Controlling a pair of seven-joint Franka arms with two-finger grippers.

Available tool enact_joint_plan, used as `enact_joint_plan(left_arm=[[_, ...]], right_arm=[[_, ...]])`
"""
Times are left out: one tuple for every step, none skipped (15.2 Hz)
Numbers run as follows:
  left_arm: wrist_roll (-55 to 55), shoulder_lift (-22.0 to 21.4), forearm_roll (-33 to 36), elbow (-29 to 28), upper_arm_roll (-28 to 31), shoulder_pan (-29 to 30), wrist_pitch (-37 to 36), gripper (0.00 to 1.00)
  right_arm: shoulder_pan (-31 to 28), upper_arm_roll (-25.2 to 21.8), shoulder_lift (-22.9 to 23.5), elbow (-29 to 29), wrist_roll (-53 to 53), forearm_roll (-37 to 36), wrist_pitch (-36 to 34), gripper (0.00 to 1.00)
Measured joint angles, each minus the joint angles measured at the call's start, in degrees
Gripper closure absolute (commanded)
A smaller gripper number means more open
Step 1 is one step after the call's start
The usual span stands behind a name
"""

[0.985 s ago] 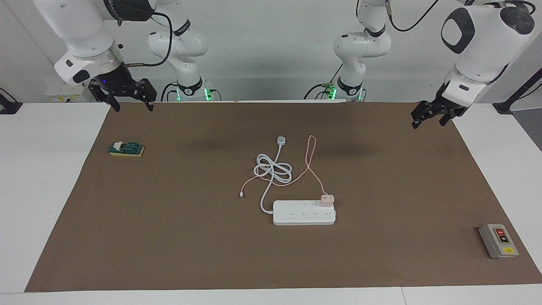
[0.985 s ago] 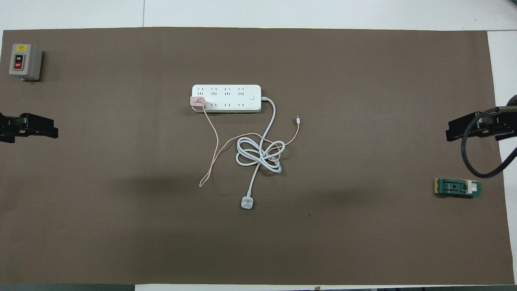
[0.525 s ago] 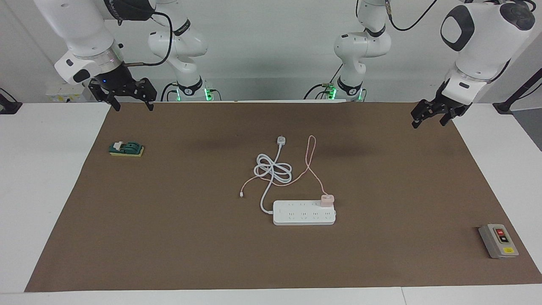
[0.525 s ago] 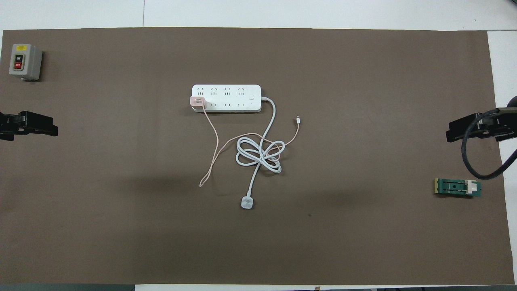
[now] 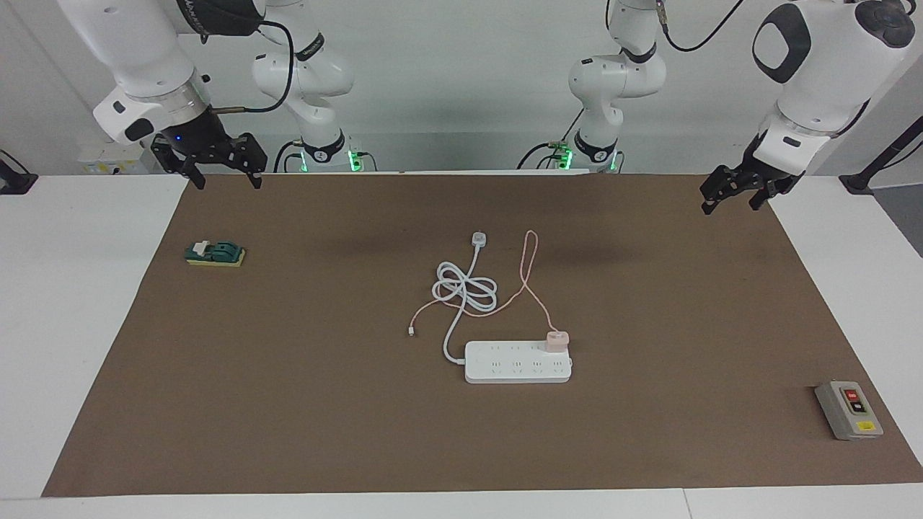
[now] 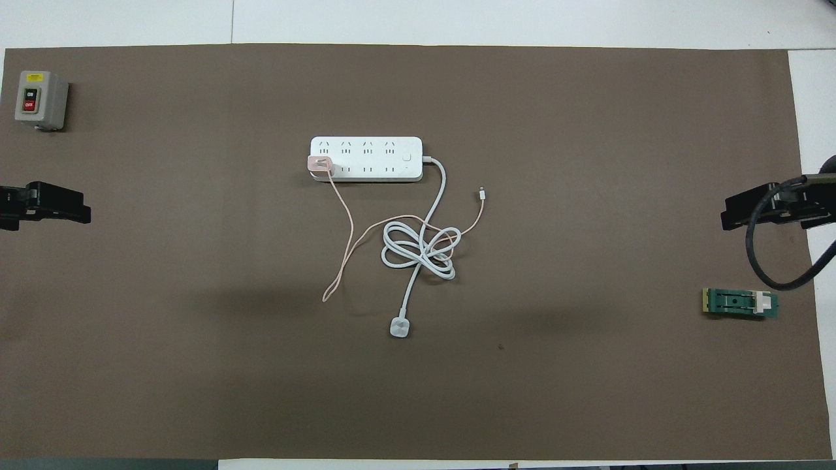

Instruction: Plug charger into power strip

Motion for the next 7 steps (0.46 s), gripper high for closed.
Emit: enact_joint_plan(left_arm=[[0.11, 0.0, 0.0, 0.02, -0.01, 0.0, -0.04, 0.0], [0.27, 0.0, 0.0, 0.03, -0.02, 0.0, -0.05, 0.0], [0.38, 0.0, 0.0, 0.03, -0.02, 0.0, -0.06, 0.0], [0.45, 0.0, 0.0, 0.04, -0.02, 0.0, -0.07, 0.0], [0.47, 0.0, 0.0, 0.04, -0.02, 0.0, -0.07, 0.0], [0.51, 0.0, 0.0, 0.04, -0.03, 0.0, -0.07, 0.0], [0.54, 0.0, 0.0, 0.04, -0.03, 0.0, -0.07, 0.0]], right_arm=[[0.0, 0.0, 0.0, 0.0, 0.0, 0.0, 0.0, 0.0], [0.0, 0.0, 0.0, -0.01, 0.0, 0.0, 0.01, 0.0], [0.0, 0.0, 0.0, -0.01, 0.0, 0.0, 0.01, 0.0], [0.0, 0.0, 0.0, -0.01, 0.0, 0.0, 0.01, 0.0], [0.0, 0.0, -0.01, -0.01, 0.0, 0.0, 0.01, 0.0], [0.0, 0.0, -0.01, -0.01, 0.0, 0.0, 0.01, 0.0], [0.0, 0.0, -0.01, -0.01, 0.0, 0.0, 0.01, 0.0]])
